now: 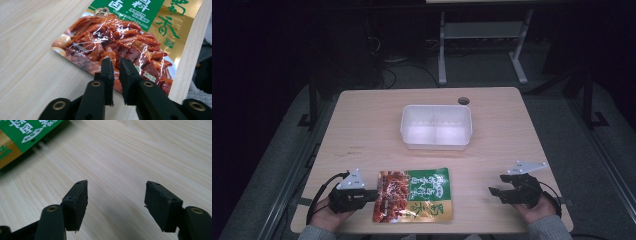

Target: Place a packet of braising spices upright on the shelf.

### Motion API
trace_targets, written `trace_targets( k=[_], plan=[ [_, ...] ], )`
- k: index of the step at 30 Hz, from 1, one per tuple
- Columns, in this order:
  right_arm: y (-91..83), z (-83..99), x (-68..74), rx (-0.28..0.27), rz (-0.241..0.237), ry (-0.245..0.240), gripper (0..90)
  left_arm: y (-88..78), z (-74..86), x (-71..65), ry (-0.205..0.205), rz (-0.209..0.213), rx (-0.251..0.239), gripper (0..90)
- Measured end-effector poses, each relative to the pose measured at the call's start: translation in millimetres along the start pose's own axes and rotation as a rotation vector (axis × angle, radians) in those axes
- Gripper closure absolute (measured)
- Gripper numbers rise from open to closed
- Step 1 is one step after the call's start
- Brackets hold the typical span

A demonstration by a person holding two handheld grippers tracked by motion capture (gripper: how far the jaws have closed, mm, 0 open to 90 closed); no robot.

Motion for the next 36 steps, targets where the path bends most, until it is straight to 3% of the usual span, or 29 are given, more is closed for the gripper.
trace_targets(
  k=[4,15,25,26,32,36],
  plan=[
    [2.3,-5.8,8.6,0.004,-0.029,-0.01,33.8,3.9,-1.8,-1.7,0.014,0.016,0.017,89.1],
    [9.4,-23.5,29.5,0.004,-0.114,-0.007,32.7,12.7,-5.5,-5.4,0.036,0.034,0.051,89.8],
    [16.3,-39.5,49.2,0.003,-0.119,-0.058,33.6,18.9,-6.3,-8.3,0.056,0.04,0.082,89.8],
    [22.0,-45.9,58.0,0.027,-0.143,-0.046,33.7,19.2,-5.8,-8.1,0.055,0.041,0.083,89.8],
    [40.8,-58.6,76.4,0.073,-0.201,-0.045,37.3,21.4,-4.7,-7.1,0.05,0.037,0.091,89.7],
    [51.9,-62.3,82.1,0.113,-0.202,-0.038,41.3,24.4,-5.3,-8.0,0.055,0.034,0.105,89.7]
  ],
)
Point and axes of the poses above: each handheld gripper's, and its own axes: y roughly forward along the jaws, z roughly out of its underside, x roughly to its left, the point moved 2 cm from there along y, roughly forward along the jaws, and after that the axes turned 5 degrees about y, right-handed, at the moved point
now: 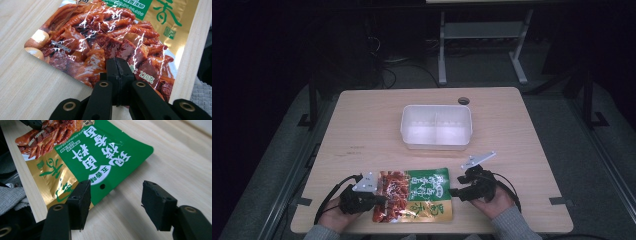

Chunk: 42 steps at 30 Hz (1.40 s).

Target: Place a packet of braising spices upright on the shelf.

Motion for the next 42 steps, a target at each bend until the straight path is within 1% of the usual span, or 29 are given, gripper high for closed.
trace_targets(
  k=[4,5,8,10,14,15,17,19,22,23,26,28,31,34,37,40,42],
  plan=[
    [5.8,-0.7,-0.4,0.021,0.002,0.018,44.3,0.1,-0.2,0.5,0.001,-0.002,0.004,89.7],
    [9.7,-0.1,-1.9,0.03,-0.007,0.037,44.8,0.6,0.3,0.6,-0.001,-0.002,0.006,89.8],
    [13.0,1.3,-3.4,0.041,-0.021,0.056,45.1,1.4,0.3,0.1,-0.004,-0.004,0.006,89.7],
    [14.5,2.2,-4.5,0.045,-0.04,0.074,45.2,1.5,0.2,0.2,-0.001,-0.004,0.008,89.7],
    [16.4,2.7,-4.3,0.056,-0.051,0.082,45.2,2.0,0.7,-0.3,-0.005,-0.005,0.006,89.7],
    [18.3,3.0,-4.0,0.062,-0.067,0.094,45.2,2.2,0.9,-0.2,-0.005,-0.005,0.005,89.7],
    [19.4,3.3,-3.9,0.067,-0.074,0.097,45.2,2.2,0.9,-0.2,-0.004,-0.005,0.006,89.7],
    [22.7,3.9,-2.9,0.08,-0.098,0.109,45.2,2.3,1.0,-0.2,-0.004,-0.005,0.006,89.7],
    [24.3,4.1,-2.5,0.084,-0.108,0.115,45.4,2.4,0.9,0.0,-0.002,-0.006,0.007,89.5],
    [26.8,3.9,-1.9,0.088,-0.128,0.123,46.4,2.7,0.9,-0.2,-0.004,-0.007,0.004,89.3],
    [30.3,2.7,0.7,0.093,-0.152,0.127,48.2,2.7,0.8,-0.4,-0.001,-0.009,0.005,89.1],
    [31.5,2.1,1.9,0.095,-0.157,0.127,48.6,2.7,0.8,-0.4,-0.001,-0.009,0.004,88.8],
    [35.9,0.4,5.2,0.099,-0.176,0.125,52.0,2.9,0.6,-0.5,0.001,-0.012,0.003,88.0],
    [38.9,-0.3,6.5,0.1,-0.193,0.136,54.4,3.0,0.4,-0.4,0.003,-0.015,0.003,86.5],
    [41.7,-1.0,7.7,0.1,-0.197,0.137,60.1,2.9,0.1,-0.7,0.006,-0.02,0.003,85.5],
    [43.7,-2.3,8.3,0.087,-0.205,0.154,66.6,3.1,-0.2,-0.9,0.005,-0.023,0.002,84.1],
    [44.0,-2.8,8.4,0.083,-0.205,0.159,68.2,3.1,-0.3,-1.0,0.006,-0.025,0.002,83.3]
  ],
)
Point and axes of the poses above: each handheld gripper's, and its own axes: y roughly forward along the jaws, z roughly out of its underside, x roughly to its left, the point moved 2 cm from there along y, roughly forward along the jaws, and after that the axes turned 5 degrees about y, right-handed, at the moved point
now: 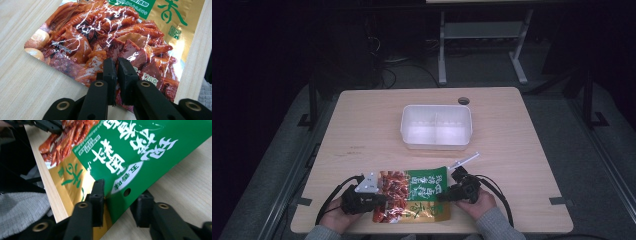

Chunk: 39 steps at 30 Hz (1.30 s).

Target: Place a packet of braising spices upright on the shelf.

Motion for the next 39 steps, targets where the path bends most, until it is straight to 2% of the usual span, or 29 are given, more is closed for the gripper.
trace_targets(
  k=[1,4,8,15,23,31,39],
  plan=[
    [0.9,-0.7,0.5,-0.008,-0.001,-0.004,72.1,0.1,-0.1,-0.3,-0.003,0.0,-0.001,83.0],
    [1.8,-1.1,0.8,-0.014,-0.004,0.0,75.9,0.0,-0.3,-0.4,-0.002,-0.002,-0.001,82.1],
    [2.0,-1.8,-1.0,-0.018,-0.011,0.026,81.5,-0.6,-0.1,0.0,-0.01,-0.004,-0.004,78.9],
    [-3.4,-3.0,-0.3,-0.047,-0.018,0.022,86.8,-2.8,0.2,0.2,-0.018,-0.015,-0.01,73.8],
    [-16.3,-3.9,-1.0,-0.076,-0.021,0.011,89.7,-6.8,2.1,2.2,-0.028,-0.037,-0.026,68.4],
    [-27.2,-7.5,-2.4,-0.105,-0.07,0.028,89.7,-8.7,3.7,3.0,-0.029,-0.046,-0.032,64.7],
    [-35.6,-11.1,-3.0,-0.1,-0.076,0.024,89.8,-10.0,5.2,4.3,-0.036,-0.05,-0.034,63.0]
  ],
)
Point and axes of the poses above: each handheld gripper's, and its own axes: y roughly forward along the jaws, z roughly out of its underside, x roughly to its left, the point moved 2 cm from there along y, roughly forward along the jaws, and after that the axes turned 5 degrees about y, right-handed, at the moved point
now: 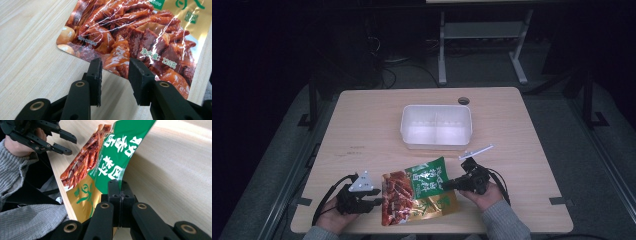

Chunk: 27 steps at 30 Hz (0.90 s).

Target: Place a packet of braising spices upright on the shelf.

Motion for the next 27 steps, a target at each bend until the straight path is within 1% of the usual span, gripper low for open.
trace_targets(
  k=[4,5,6,10,11,16,17,21,23,24,27],
  plan=[
    [-5.3,-6.1,4.5,0.008,0.007,-0.025,89.9,-0.6,0.5,0.5,-0.001,-0.005,-0.002,62.3],
    [-5.3,-6.1,4.5,0.008,0.007,-0.025,89.9,-0.8,0.7,0.7,-0.002,-0.007,-0.004,62.3],
    [-8.2,-8.9,5.9,0.012,0.001,-0.039,89.8,-0.9,1.0,1.0,-0.003,-0.008,-0.004,61.5],
    [-14.7,-15.7,8.2,0.015,0.004,-0.054,89.9,-1.0,2.4,2.1,-0.009,-0.014,0.0,59.0],
    [-14.7,-15.7,8.2,0.015,0.004,-0.054,89.9,-1.0,2.6,2.1,-0.01,-0.014,0.001,59.0],
    [-26.5,-28.4,14.8,0.013,0.016,-0.082,90.0,-1.3,3.6,2.5,-0.015,-0.016,0.003,57.9],
    [-26.5,-28.4,14.8,0.013,0.016,-0.082,90.0,-1.4,3.7,2.6,-0.015,-0.017,0.003,57.9],
    [-37.1,-40.1,24.6,0.022,0.03,-0.118,90.0,-1.5,3.9,2.9,-0.014,-0.02,0.002,57.1],
    [-38.5,-41.9,26.1,0.025,0.031,-0.125,90.0,-1.4,4.2,3.1,-0.015,-0.021,0.003,56.9],
    [-43.1,-47.0,30.3,0.031,0.033,-0.137,90.0,-1.4,4.5,3.3,-0.017,-0.022,0.003,56.9],
    [-47.0,-51.3,33.8,0.034,0.028,-0.145,90.0,-1.7,4.9,3.6,-0.018,-0.024,0.003,56.6]
  ],
)
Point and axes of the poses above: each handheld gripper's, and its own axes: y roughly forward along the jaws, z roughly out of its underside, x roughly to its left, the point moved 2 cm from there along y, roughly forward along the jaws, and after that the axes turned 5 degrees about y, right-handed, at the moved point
